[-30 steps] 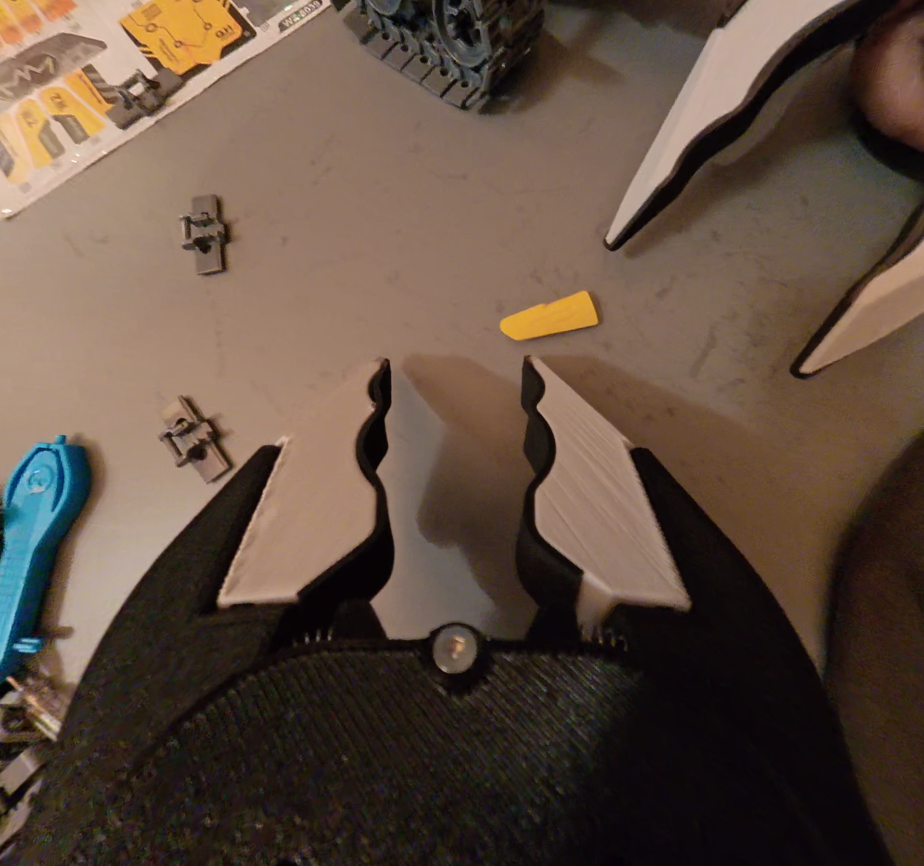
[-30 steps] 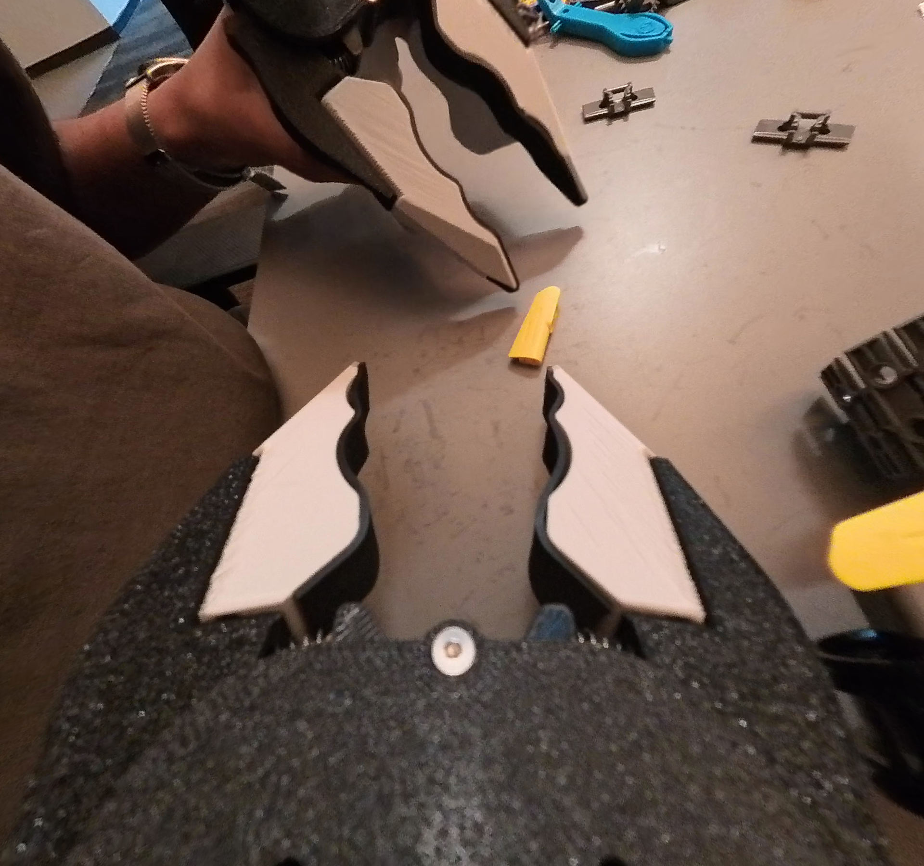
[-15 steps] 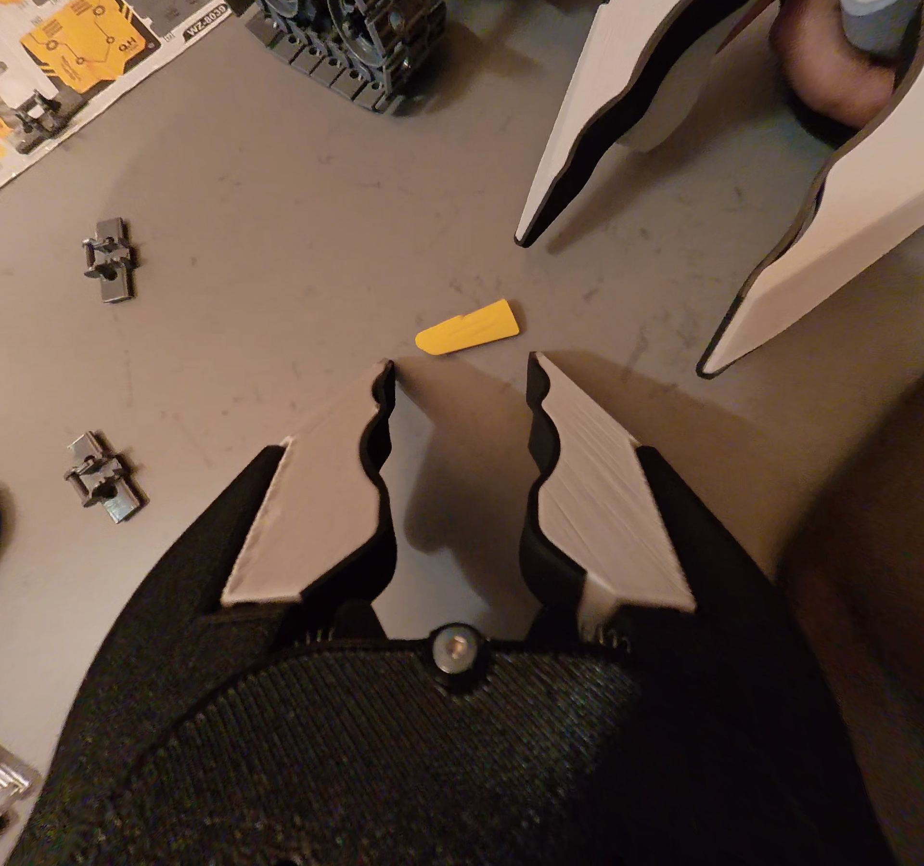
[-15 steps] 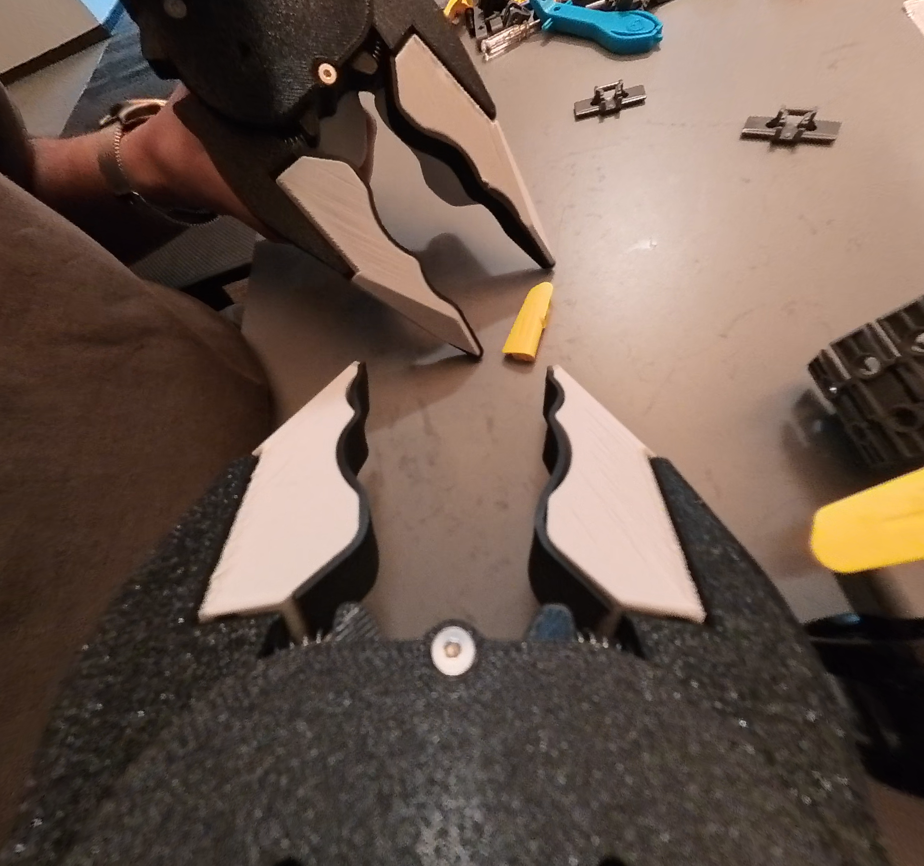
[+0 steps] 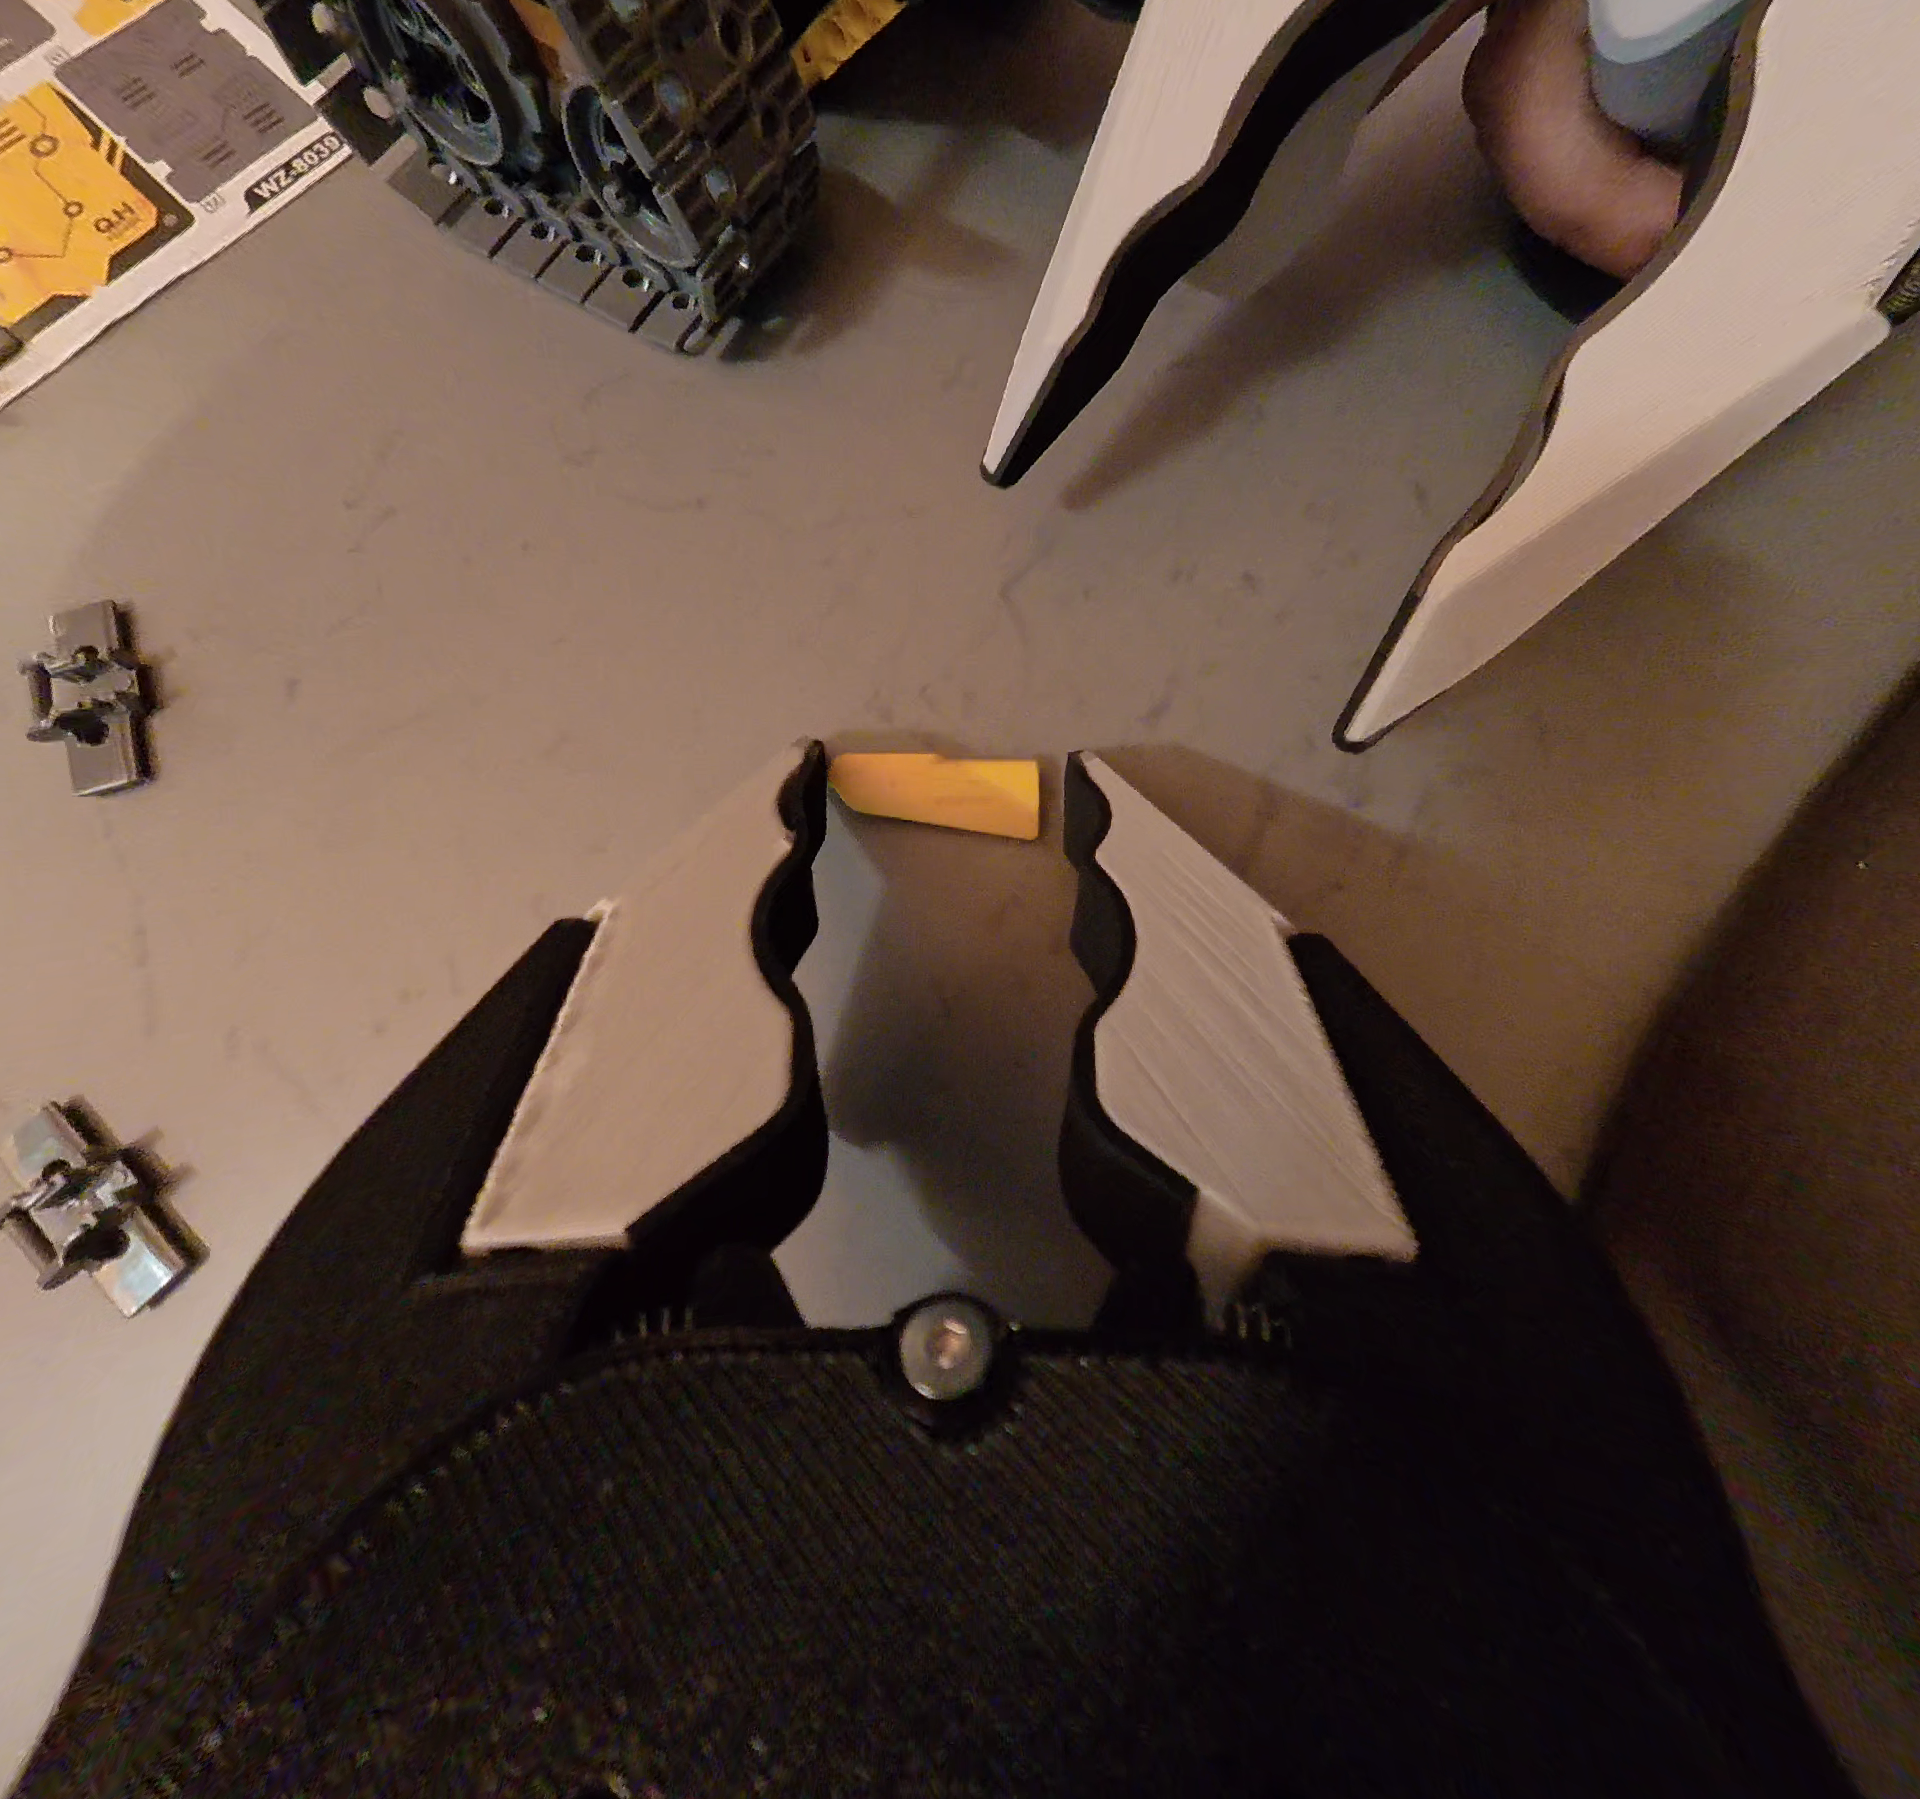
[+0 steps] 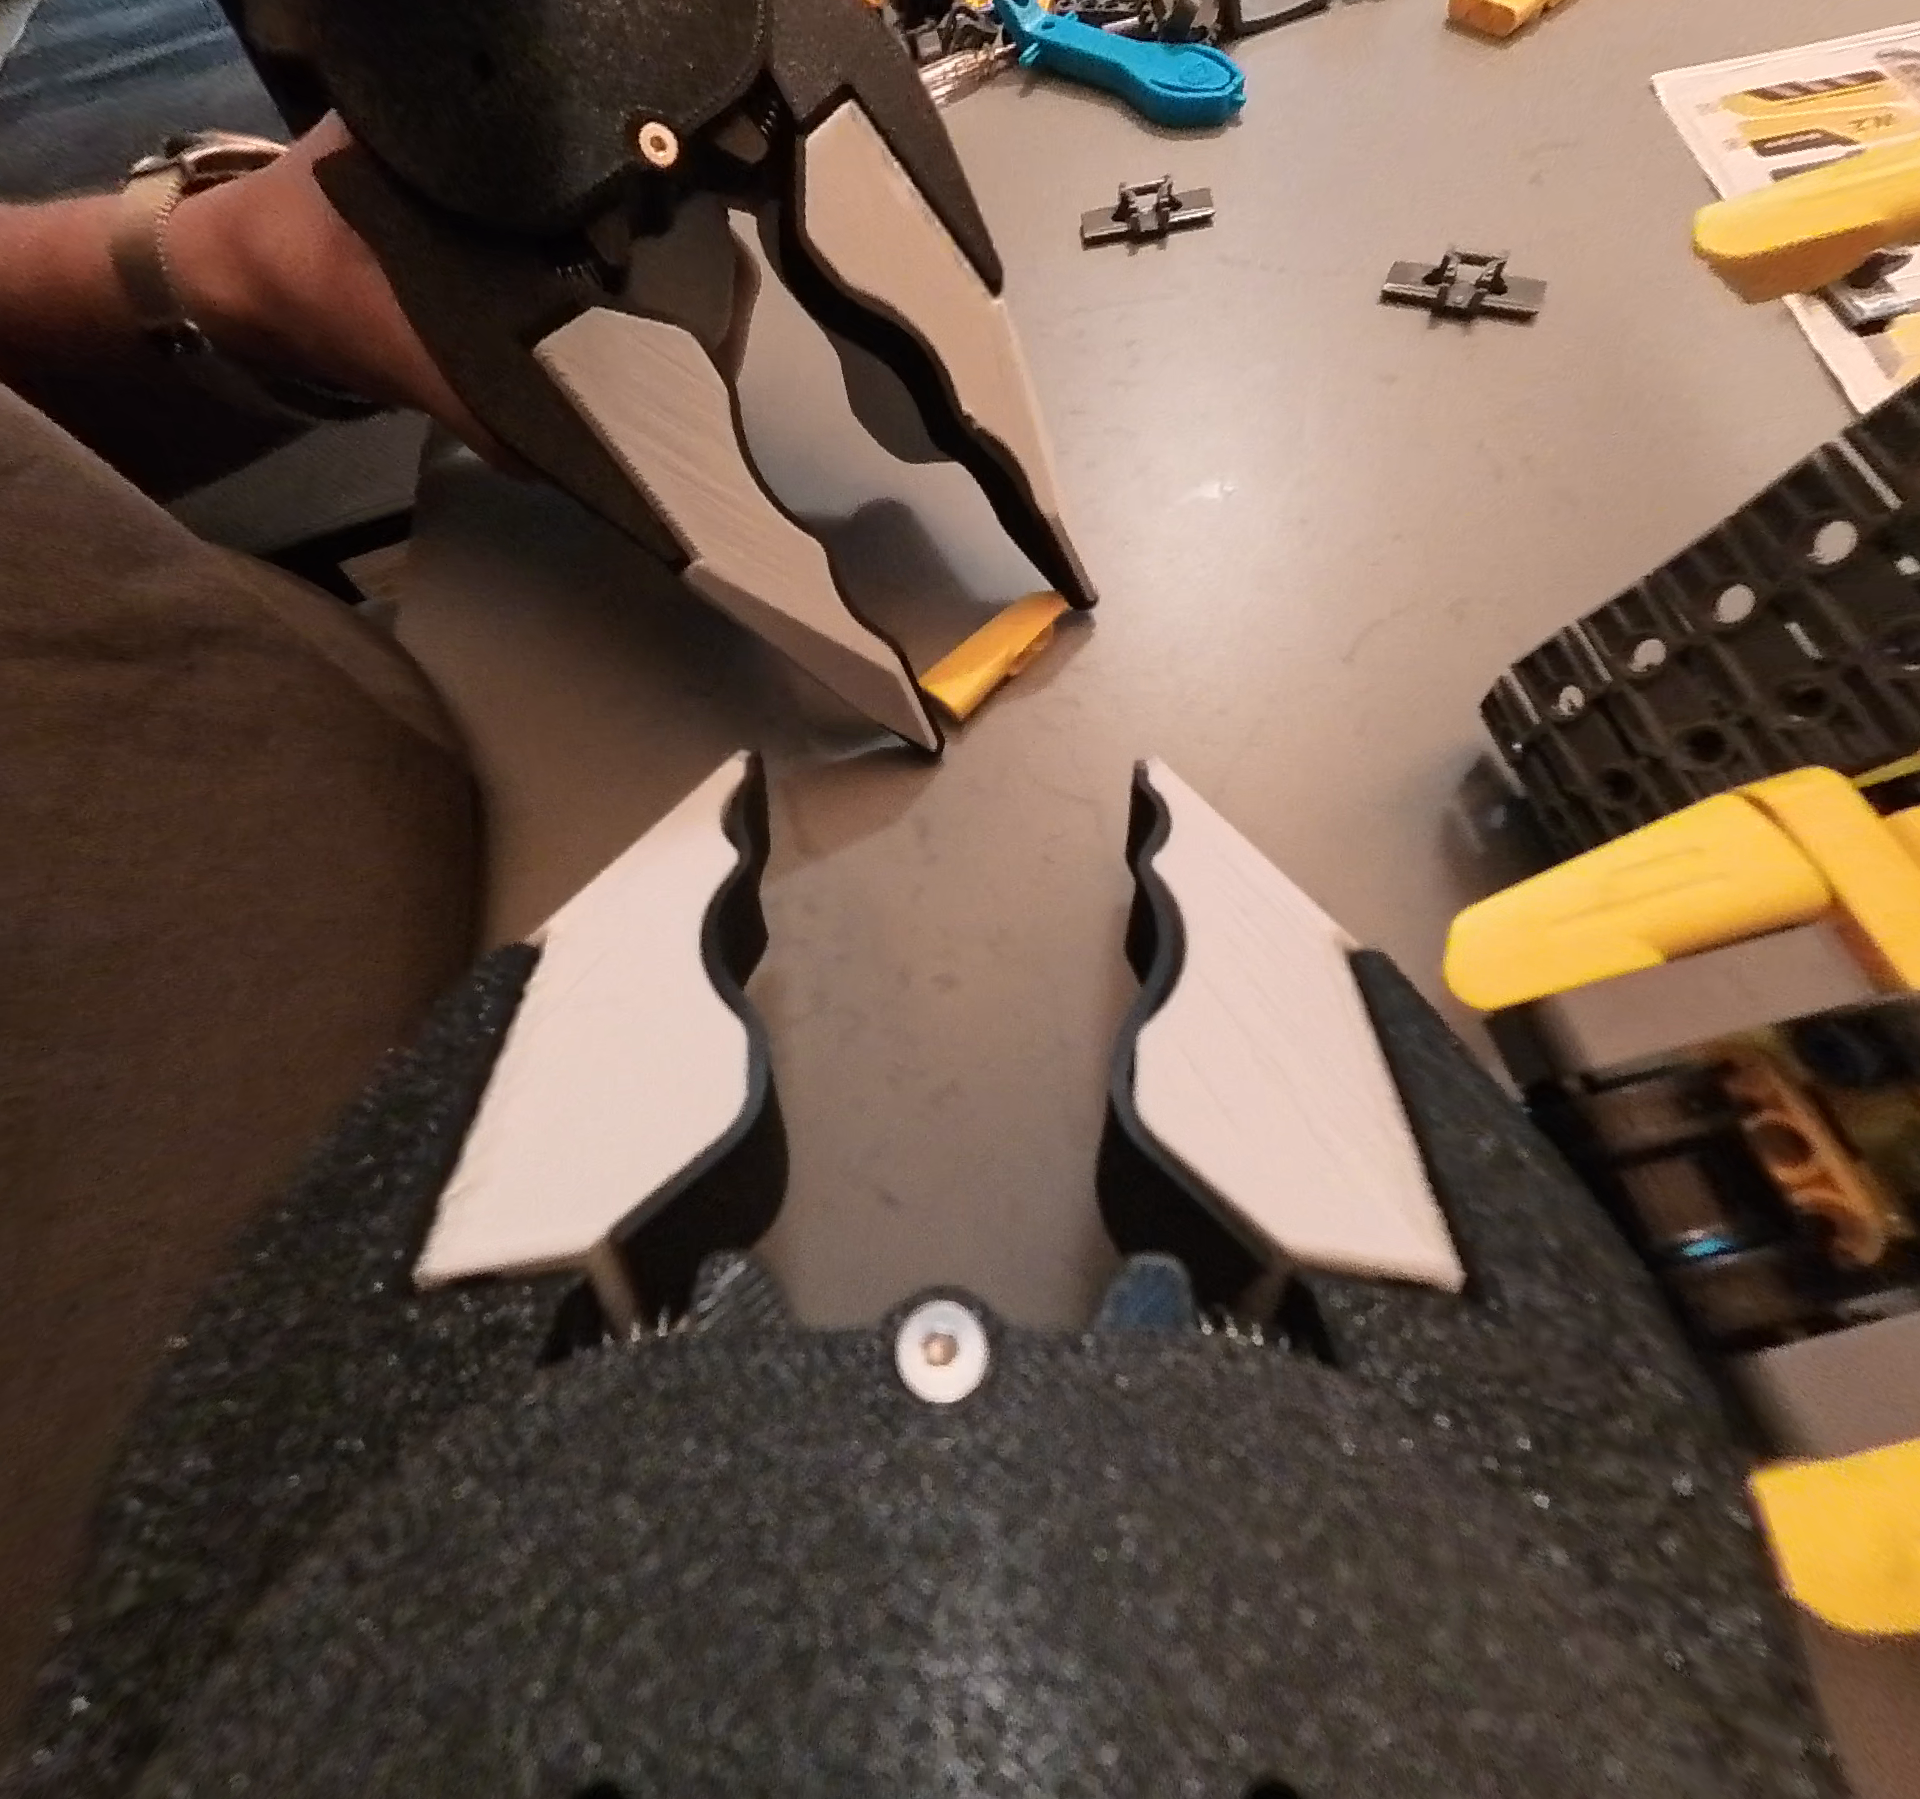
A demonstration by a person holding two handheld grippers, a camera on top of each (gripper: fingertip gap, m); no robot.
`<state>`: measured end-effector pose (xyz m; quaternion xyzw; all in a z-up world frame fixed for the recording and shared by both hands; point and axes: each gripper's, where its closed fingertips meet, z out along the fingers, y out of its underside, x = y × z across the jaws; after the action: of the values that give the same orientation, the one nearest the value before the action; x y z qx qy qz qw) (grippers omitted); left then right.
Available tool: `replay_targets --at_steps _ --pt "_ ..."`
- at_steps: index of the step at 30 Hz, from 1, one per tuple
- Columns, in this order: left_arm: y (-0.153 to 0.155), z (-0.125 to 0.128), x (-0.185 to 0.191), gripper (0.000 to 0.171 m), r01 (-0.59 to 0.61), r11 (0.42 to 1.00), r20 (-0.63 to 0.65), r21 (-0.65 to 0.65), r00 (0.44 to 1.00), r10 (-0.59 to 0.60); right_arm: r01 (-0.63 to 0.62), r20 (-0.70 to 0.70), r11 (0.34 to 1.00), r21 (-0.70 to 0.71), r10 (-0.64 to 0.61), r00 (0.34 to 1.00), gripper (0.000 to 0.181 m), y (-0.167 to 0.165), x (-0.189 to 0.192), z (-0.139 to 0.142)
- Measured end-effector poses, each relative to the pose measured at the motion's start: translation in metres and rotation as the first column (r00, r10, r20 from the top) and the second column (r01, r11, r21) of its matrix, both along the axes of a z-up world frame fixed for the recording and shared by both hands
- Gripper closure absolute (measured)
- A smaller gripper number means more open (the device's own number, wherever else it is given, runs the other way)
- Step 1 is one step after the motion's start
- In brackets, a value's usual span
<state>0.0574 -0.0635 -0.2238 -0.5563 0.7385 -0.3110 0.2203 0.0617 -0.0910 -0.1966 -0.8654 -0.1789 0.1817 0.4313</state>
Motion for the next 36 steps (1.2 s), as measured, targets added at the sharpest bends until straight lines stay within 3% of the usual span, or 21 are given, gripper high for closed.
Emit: replay_targets --at_steps 10,15,24,30,34,36 --pt "-0.003 0.001 0.001 0.134 0.055 0.998 0.017 -0.01 0.998 -0.055 0.003 0.019 1.0 0.001 -0.003 1.0 0.112 0.0 0.002 -0.002" --pt "-0.005 0.006 0.002 0.123 0.067 0.997 0.043 -0.034 0.997 -0.065 -0.005 0.016 1.0 -0.004 0.005 1.0 0.112 0.0 -0.001 -0.004" --pt "0.018 0.031 -0.005 0.117 -0.021 0.994 0.15 -0.107 0.988 0.037 -0.008 0.039 1.0 -0.022 0.009 0.999 0.112 0.0 -0.002 -0.009" --pt "0.023 0.034 -0.014 0.118 -0.056 0.984 0.17 -0.169 0.982 0.085 -0.005 0.048 1.0 -0.02 0.005 0.999 0.112 0.0 -0.002 -0.009" --pt "0.024 0.038 -0.033 0.133 -0.063 0.964 0.146 -0.257 0.984 0.103 -0.006 0.063 1.0 -0.019 0.007 0.998 0.112 0.0 -0.002 -0.01" --pt "0.05 0.042 -0.05 0.14 -0.149 0.958 0.148 -0.245 0.971 0.189 -0.008 0.07 1.0 -0.015 0.009 0.998 0.112 0.0 -0.003 -0.01"
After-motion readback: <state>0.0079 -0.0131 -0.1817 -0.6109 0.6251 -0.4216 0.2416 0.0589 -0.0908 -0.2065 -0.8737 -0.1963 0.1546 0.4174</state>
